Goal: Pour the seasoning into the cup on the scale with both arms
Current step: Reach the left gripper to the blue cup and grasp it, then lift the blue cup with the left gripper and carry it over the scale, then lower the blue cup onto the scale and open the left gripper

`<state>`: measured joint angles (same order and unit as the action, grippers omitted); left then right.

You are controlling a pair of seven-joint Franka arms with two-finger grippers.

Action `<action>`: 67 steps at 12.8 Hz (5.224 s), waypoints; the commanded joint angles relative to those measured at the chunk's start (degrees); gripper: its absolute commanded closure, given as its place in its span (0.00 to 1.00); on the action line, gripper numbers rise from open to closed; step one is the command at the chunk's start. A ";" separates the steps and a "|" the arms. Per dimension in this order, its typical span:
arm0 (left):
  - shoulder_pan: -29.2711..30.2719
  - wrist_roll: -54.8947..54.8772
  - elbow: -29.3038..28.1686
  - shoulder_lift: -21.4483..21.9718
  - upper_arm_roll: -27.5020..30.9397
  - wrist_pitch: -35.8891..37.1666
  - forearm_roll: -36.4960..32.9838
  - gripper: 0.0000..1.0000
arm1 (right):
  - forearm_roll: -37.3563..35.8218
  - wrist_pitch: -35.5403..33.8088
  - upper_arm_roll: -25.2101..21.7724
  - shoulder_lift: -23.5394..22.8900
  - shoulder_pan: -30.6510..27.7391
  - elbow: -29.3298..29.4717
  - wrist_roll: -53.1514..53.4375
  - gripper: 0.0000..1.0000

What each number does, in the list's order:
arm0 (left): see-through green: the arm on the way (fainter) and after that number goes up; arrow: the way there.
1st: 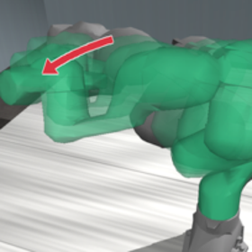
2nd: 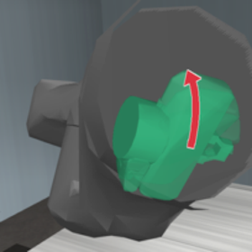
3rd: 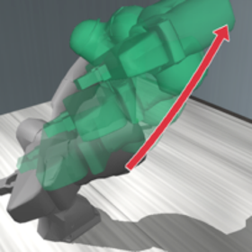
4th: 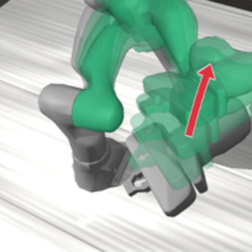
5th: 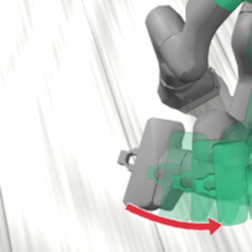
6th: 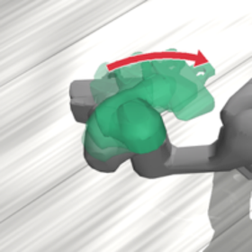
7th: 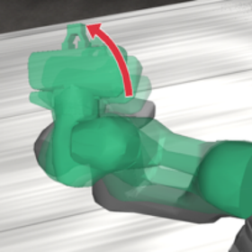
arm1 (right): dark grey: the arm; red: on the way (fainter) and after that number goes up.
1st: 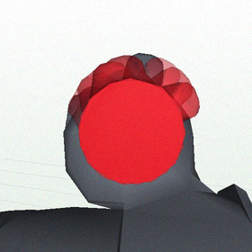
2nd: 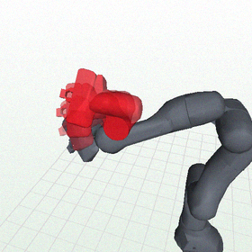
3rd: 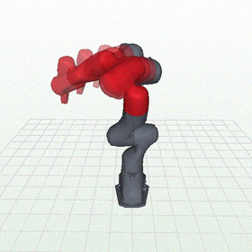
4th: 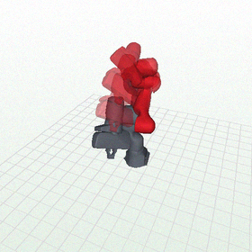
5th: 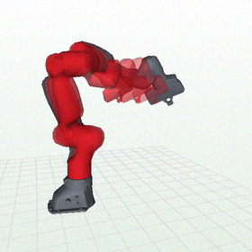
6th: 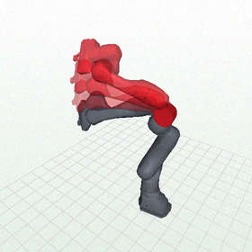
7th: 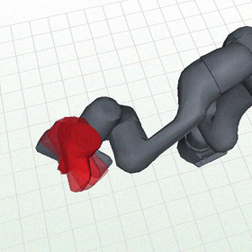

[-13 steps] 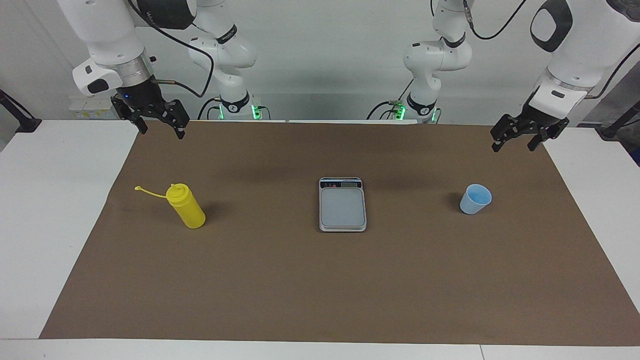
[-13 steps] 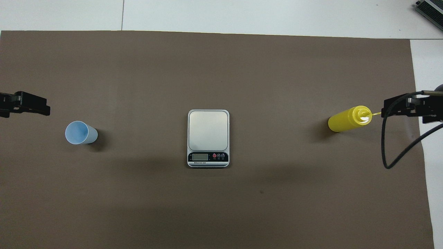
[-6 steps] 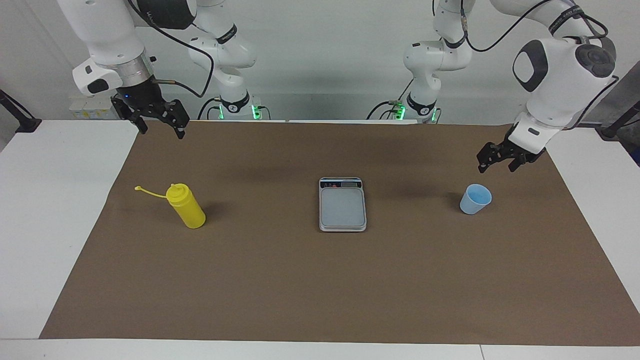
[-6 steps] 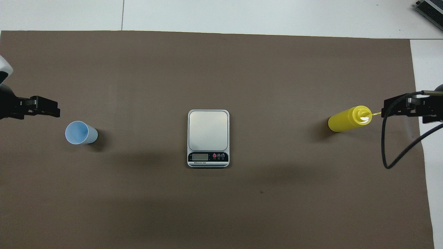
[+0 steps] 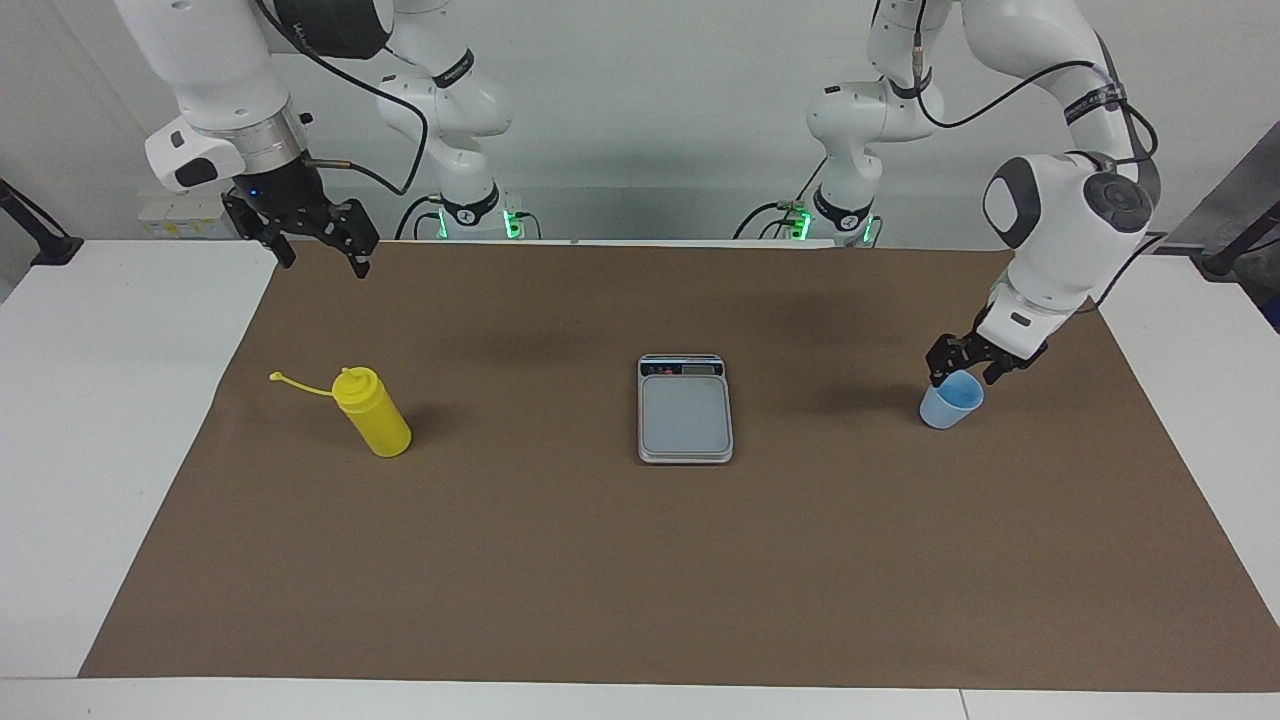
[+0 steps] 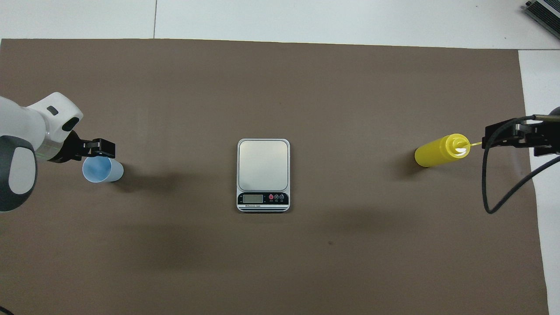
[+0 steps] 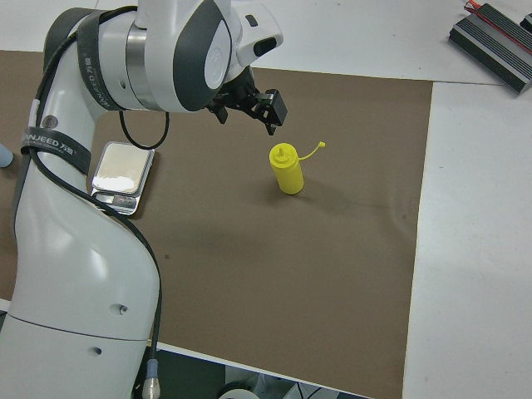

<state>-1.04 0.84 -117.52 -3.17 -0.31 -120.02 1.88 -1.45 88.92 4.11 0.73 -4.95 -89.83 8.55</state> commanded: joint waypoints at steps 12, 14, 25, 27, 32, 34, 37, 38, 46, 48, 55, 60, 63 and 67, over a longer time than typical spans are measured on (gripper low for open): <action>-0.20 0.74 -10.45 2.73 -0.04 -6.81 0.75 0.64 | 0.83 0.03 0.37 0.76 -0.67 -0.87 0.59 0.00; -0.11 0.74 -10.71 2.82 -0.04 -6.90 0.76 0.77 | 0.83 0.03 0.37 0.85 -0.67 -0.87 0.59 0.00; -1.33 3.01 -6.25 1.68 -0.30 -2.96 1.02 1.00 | 0.83 0.03 0.37 0.76 -0.67 -0.87 0.59 0.00; -3.87 7.92 -3.60 0.80 -0.30 -0.75 1.46 1.00 | 0.83 0.03 0.37 0.85 -0.67 -0.87 0.59 0.00; -13.36 23.37 1.40 0.10 -0.04 5.38 1.02 1.00 | 0.83 0.03 0.37 0.76 -0.67 -0.87 0.59 0.00; -17.58 31.64 5.00 -0.87 -0.04 8.91 0.84 1.00 | 0.83 0.03 0.37 0.85 -0.67 -0.87 0.59 0.00; -22.42 40.79 11.33 -3.06 -0.21 13.22 1.37 1.00 | 0.83 0.03 0.37 0.76 -0.67 -0.87 0.59 0.00; -23.82 43.51 12.91 -3.85 -0.21 13.40 1.54 1.00 | 0.83 0.03 0.37 0.85 -0.67 -0.87 0.59 0.00; -31.04 59.35 27.16 -15.54 -0.30 13.85 4.89 1.00 | 0.83 0.03 0.37 0.85 -0.67 -0.87 0.59 0.00; -32.35 61.81 31.28 -19.40 -0.39 13.85 5.06 1.00 | 0.83 0.03 0.37 0.85 -0.67 -0.87 0.59 0.00; -32.63 64.20 35.79 -24.43 -0.56 10.95 6.64 1.00 | 0.83 0.03 0.37 0.85 -0.67 -0.87 0.59 0.00; -32.71 64.46 33.24 -24.52 -0.65 7.88 9.19 1.00 | 0.83 0.03 0.37 0.85 -0.67 -0.87 0.59 0.00; -32.71 64.46 31.30 -24.52 -0.65 5.85 10.07 1.00 | 0.83 0.03 0.37 0.76 -0.67 -0.87 0.59 0.00; -32.63 64.29 31.56 -24.43 -0.65 6.81 9.98 0.71 | 0.83 0.03 0.37 0.85 -0.67 -0.87 0.59 0.00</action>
<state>-33.02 64.85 -84.57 -27.80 -1.58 -112.45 10.73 -1.45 88.92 4.12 0.73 -4.95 -89.86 8.55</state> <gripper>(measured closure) 0.899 0.000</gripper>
